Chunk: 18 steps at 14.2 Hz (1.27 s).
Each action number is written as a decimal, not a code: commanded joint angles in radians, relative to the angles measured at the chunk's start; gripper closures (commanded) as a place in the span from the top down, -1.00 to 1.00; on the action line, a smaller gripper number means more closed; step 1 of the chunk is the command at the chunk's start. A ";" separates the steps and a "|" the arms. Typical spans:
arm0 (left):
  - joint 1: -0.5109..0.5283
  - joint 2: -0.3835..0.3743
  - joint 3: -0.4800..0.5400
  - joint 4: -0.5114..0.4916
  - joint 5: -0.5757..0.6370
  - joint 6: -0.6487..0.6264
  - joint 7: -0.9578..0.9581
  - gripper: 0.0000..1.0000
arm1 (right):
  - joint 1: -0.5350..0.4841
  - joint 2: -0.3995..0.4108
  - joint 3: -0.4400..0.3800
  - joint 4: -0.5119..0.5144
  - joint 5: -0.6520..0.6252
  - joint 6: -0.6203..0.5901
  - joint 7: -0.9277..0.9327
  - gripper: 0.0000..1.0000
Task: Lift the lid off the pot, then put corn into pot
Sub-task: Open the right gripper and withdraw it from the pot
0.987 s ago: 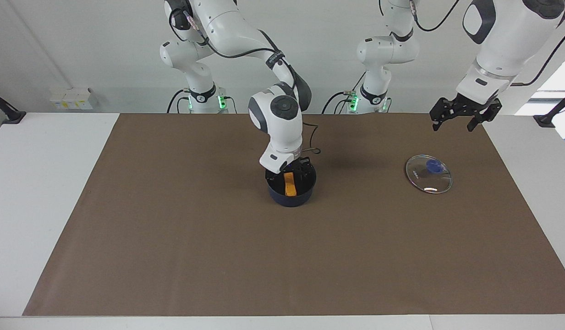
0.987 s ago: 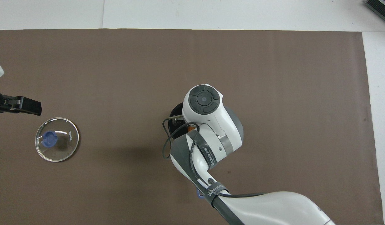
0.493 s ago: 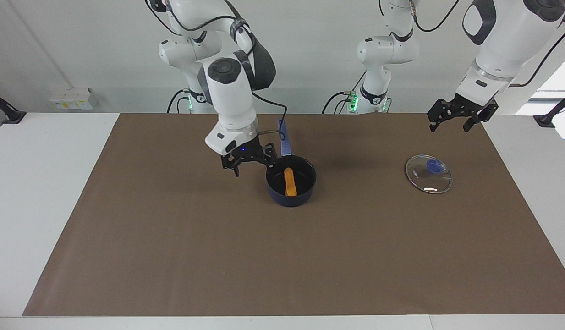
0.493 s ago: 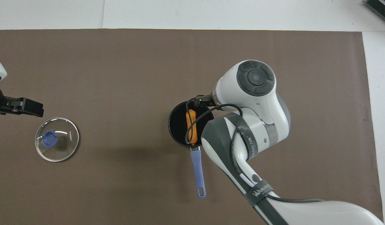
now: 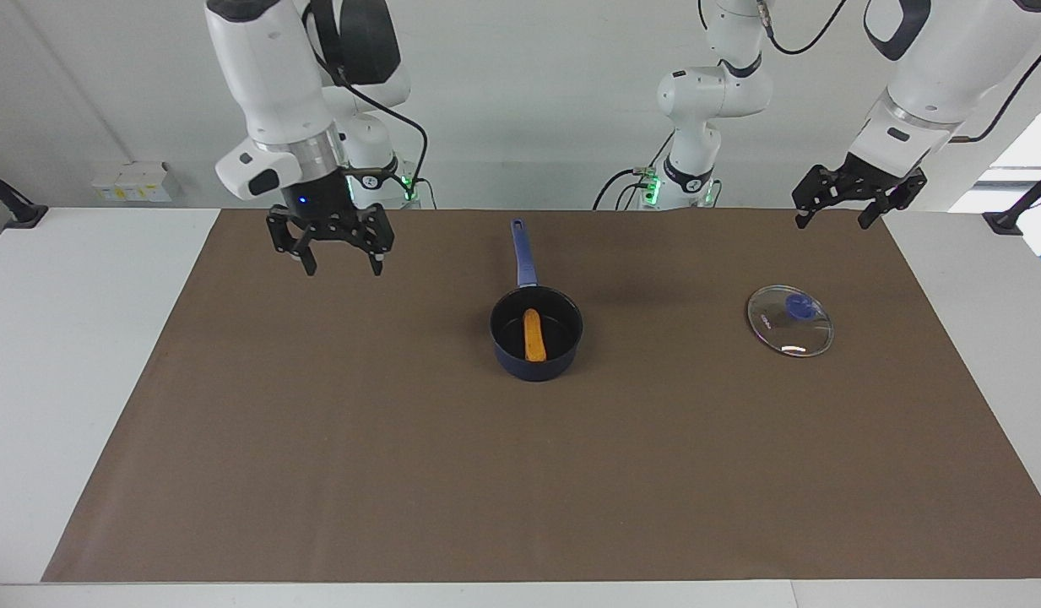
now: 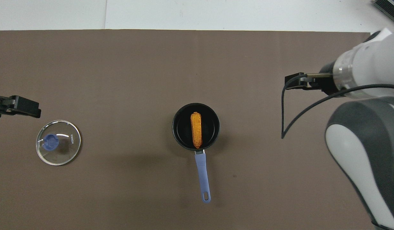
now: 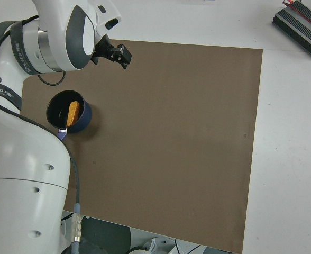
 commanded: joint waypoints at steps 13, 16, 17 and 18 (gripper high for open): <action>0.011 0.025 0.016 0.048 -0.009 -0.033 0.012 1.00 | -0.194 -0.112 0.027 -0.058 0.009 -0.200 -0.076 1.00; 0.011 0.022 0.016 0.056 -0.004 -0.037 0.012 1.00 | -0.179 -0.109 0.025 -0.054 0.009 -0.198 -0.079 1.00; 0.012 0.021 0.016 0.053 -0.006 -0.034 0.006 1.00 | -0.189 -0.107 0.022 -0.052 0.010 -0.198 -0.084 1.00; 0.012 0.021 0.016 0.053 -0.006 -0.031 0.007 1.00 | -0.189 -0.109 0.018 -0.054 0.010 -0.203 -0.088 1.00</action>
